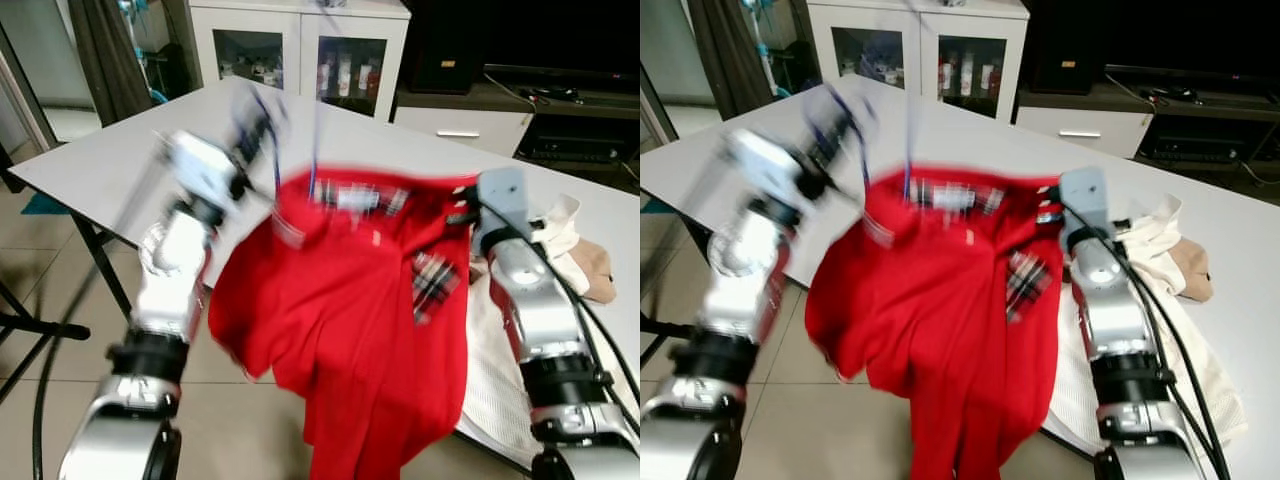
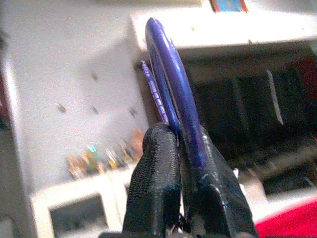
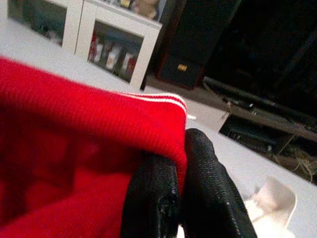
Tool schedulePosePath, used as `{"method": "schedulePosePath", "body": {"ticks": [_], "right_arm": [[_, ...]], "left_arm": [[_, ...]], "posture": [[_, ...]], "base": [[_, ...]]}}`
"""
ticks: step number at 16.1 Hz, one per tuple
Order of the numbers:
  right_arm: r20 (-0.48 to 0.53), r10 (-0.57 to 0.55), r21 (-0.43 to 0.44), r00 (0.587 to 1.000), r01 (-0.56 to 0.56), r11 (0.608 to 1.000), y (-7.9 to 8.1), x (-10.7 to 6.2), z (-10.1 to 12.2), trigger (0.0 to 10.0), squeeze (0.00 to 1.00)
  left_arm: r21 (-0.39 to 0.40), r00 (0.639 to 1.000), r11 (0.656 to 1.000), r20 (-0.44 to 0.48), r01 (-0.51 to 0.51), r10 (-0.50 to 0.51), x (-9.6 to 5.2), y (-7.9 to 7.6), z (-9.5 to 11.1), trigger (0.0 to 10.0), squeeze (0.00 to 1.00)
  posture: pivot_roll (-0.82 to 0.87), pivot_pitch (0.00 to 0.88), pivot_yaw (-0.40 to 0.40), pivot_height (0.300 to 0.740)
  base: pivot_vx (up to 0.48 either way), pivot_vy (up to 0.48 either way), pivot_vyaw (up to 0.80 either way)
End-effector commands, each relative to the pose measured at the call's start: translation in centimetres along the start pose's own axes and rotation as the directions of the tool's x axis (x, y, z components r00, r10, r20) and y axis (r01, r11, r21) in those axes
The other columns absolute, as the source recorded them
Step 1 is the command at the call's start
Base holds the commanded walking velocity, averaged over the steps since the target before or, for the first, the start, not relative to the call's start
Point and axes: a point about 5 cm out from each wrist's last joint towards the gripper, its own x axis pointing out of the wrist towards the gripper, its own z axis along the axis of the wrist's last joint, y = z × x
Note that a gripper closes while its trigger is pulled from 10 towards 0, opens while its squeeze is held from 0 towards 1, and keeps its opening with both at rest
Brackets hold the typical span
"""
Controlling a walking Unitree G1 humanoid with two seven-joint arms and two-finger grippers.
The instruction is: Hang hanger
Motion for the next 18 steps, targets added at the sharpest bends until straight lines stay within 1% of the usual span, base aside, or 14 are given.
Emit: {"method": "schedulePosePath", "body": {"ticks": [1, 3, 6, 7, 8, 10, 11, 12, 13, 14, 15, 16, 17, 18], "right_arm": [[0.008, -0.081, 0.02, 0.997, 0.081, 0.997, -1.5, 0.4, 0.1, 0.0, 0.0], [0.028, -0.138, 0.015, 0.99, 0.137, 0.99, -2.2, 1.0, 0.6, 0.0, 0.0], [0.085, -0.212, 0.011, 0.974, 0.212, 0.977, -4.0, 2.5, 2.5, 0.0, 0.0], [0.086, -0.248, 0.007, 0.965, 0.248, 0.969, -5.3, 3.2, 3.3, 0.0, 0.0], [0.091, -0.252, 0.002, 0.964, 0.252, 0.968, -5.8, 3.6, 3.8, 0.0, 0.0], [0.088, -0.175, -0.005, 0.981, 0.176, 0.984, -4.9, 3.9, 4.1, 0.0, 0.0], [0.077, -0.027, -0.008, 0.997, 0.027, 1.0, -2.2, 3.8, 3.6, 0.0, 0.0], [0.081, 0.096, -0.024, 0.992, -0.095, 0.995, 0.4, 3.2, 3.1, 0.0, 0.0], [0.091, 0.214, -0.031, 0.973, -0.212, 0.977, 3.0, 2.4, 2.7, 0.0, 0.0], [0.101, 0.305, -0.042, 0.947, -0.302, 0.952, 4.9, 1.7, 2.6, 0.0, 0.0], [0.117, 0.413, -0.062, 0.903, -0.408, 0.911, 7.2, 0.4, 2.7, 0.0, 0.0], [0.125, 0.435, -0.061, 0.892, -0.43, 0.901, 7.8, 0.0, 2.8, 0.0, 0.0], [0.138, 0.447, -0.046, 0.884, -0.446, 0.894, 8.5, -0.4, 3.1, 0.0, 0.0], [0.14, 0.433, -0.032, 0.891, -0.433, 0.901, 8.4, -0.4, 3.1, 0.0, 0.0]], "left_arm": [[0.018, 0.995, 0.996, 0.045, -0.089, 0.088, 0.1, 1.6, 1.0, 10.0, 0.0], [0.016, 0.988, 0.991, 0.077, -0.132, 0.131, 0.4, 2.5, 1.9, 10.0, 0.0], [0.034, 0.986, 0.988, 0.069, -0.152, 0.15, 0.2, 2.8, 1.8, 10.0, 0.0], [-0.011, 0.976, 0.979, 0.081, -0.204, 0.204, 0.3, 3.3, 2.1, 10.0, 0.0], [-0.05, 0.97, 0.972, 0.079, -0.228, 0.232, 0.4, 3.5, 2.2, 10.0, 0.0], [-0.113, 0.973, 0.97, 0.068, -0.213, 0.221, 0.4, 3.2, 2.1, 10.0, 0.0], [-0.146, 0.983, 0.977, 0.073, -0.158, 0.17, 0.4, 2.2, 2.0, 10.0, 0.0], [-0.161, 0.986, 0.979, 0.089, -0.127, 0.142, 0.5, 1.3, 2.2, 10.0, 0.0], [-0.19, 0.984, 0.974, 0.106, -0.12, 0.142, 0.9, 0.8, 2.4, 10.0, 0.0], [-0.208, 0.982, 0.971, 0.116, -0.121, 0.148, 1.2, 0.4, 2.5, 10.0, 0.0], [-0.228, 0.982, 0.967, 0.128, -0.11, 0.142, 1.7, -0.2, 2.7, 10.0, 0.0], [-0.231, 0.982, 0.968, 0.134, -0.101, 0.135, 2.0, -0.5, 2.7, 10.0, 0.0], [-0.251, 0.982, 0.965, 0.147, -0.076, 0.116, 2.6, -1.2, 2.9, 10.0, 0.0], [-0.268, 0.982, 0.961, 0.158, -0.061, 0.107, 3.1, -1.6, 3.0, 10.0, 0.0]], "posture": [[0.04, 0.028, -0.042, 0.74], [0.04, 0.03, -0.042, 0.74], [0.04, 0.031, -0.042, 0.74], [0.04, 0.031, -0.042, 0.74], [0.05, 0.032, -0.048, 0.74], [0.05, 0.035, -0.053, 0.74], [0.05, 0.039, -0.056, 0.74], [0.05, 0.04, -0.055, 0.74], [0.06, 0.04, -0.054, 0.74], [0.06, 0.041, -0.053, 0.74], [0.05, 0.041, -0.046, 0.74], [0.05, 0.041, -0.044, 0.74], [0.05, 0.041, -0.039, 0.74], [0.04, 0.04, -0.034, 0.74]], "base": [[0.0, 0.0, 0.0], [0.0, 0.0, 0.0], [0.0, 0.0, 0.0], [0.0, 0.0, 0.0], [0.0, 0.0, 0.0], [0.0, 0.0, 0.0], [0.0, 0.0, 0.0], [0.0, 0.0, 0.0], [0.0, 0.0, 0.0], [0.0, 0.0, 0.0], [0.0, 0.0, 0.0], [0.0, 0.0, 0.0], [0.0, 0.0, 0.0], [0.0, 0.0, 0.0]]}}
